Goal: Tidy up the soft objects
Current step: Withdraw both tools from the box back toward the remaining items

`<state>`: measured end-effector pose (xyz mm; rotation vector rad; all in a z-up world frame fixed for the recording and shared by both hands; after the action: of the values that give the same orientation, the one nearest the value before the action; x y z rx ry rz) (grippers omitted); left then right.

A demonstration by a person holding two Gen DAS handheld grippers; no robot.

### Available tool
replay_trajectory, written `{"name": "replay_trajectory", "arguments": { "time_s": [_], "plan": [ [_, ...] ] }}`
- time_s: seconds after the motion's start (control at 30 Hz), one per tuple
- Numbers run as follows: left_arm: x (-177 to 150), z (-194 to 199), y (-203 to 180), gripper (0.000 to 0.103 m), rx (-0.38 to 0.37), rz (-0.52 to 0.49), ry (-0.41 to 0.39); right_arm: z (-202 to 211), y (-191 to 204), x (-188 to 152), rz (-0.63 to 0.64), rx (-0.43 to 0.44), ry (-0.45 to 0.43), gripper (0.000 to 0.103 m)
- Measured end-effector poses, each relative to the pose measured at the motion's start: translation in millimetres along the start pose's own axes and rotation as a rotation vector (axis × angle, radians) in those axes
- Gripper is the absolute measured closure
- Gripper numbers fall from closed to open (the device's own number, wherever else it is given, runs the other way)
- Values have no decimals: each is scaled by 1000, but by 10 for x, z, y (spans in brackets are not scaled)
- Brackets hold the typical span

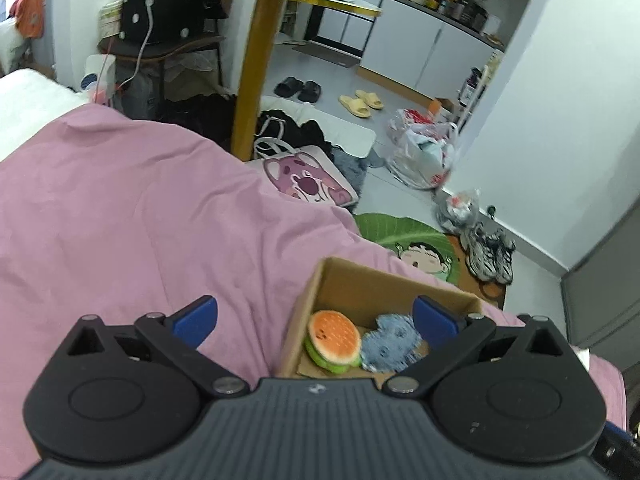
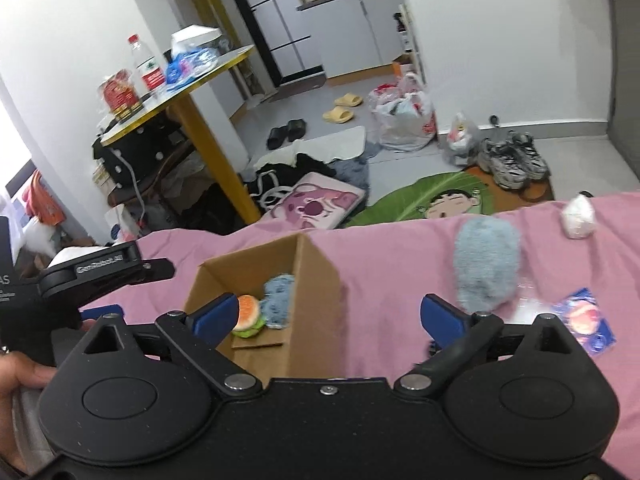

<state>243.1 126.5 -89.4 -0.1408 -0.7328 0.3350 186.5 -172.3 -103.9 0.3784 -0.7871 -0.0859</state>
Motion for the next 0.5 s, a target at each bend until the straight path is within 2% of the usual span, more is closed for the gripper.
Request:
{"name": "replay_trajectory", "arguments": {
  "time_s": [0.13, 0.27, 0.5],
  "plan": [
    [-33, 130, -136, 0, -7, -3, -2, 192, -222, 24, -9, -14, -2, 5],
    [-102, 385, -299, 0, -23, -26, -51, 393, -404, 39, 13, 0, -14, 4],
    [-319, 631, -674, 0, -34, -90, -34, 618, -807, 29, -30, 19, -23, 3]
  ]
}}
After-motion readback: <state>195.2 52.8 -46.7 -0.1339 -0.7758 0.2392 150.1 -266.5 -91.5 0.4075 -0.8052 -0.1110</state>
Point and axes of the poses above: each gripper's, at about its wrist camera, not at the fingertips, and z roughly against the way its jaws point, y to its left, x to its top, the point moved 1 cm from there along -z, roughly the way its jaws point, and after that the axes turned 1 degree about z, right-handed, at the moved point
